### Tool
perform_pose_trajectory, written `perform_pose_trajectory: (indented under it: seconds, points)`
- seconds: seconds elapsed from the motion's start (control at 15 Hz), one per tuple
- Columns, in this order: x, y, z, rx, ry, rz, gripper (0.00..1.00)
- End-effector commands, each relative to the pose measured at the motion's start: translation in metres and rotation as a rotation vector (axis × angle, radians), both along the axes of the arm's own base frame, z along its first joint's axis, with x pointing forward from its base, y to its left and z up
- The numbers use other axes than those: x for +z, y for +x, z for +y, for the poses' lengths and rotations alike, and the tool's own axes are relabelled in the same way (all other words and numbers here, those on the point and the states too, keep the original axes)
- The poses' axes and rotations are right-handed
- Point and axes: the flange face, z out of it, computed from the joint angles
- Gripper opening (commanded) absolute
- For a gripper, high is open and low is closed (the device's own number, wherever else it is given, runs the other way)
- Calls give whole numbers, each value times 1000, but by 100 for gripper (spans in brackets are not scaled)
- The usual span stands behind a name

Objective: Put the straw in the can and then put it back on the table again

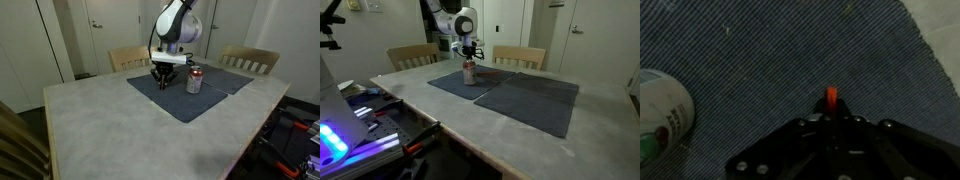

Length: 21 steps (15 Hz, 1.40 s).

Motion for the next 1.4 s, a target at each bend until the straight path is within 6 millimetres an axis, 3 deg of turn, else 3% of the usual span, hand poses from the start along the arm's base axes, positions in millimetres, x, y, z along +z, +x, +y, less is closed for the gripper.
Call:
perform_pose_trajectory:
  seconds: [0.0, 0.6, 1.0, 1.33]
  points:
    - [-2, 2, 2, 22, -8, 24, 2]
    - [16, 4, -2, 48, -32, 57, 2]
    - [75, 10, -14, 81, -73, 76, 2]
    - [148, 12, -22, 117, 10, 89, 2]
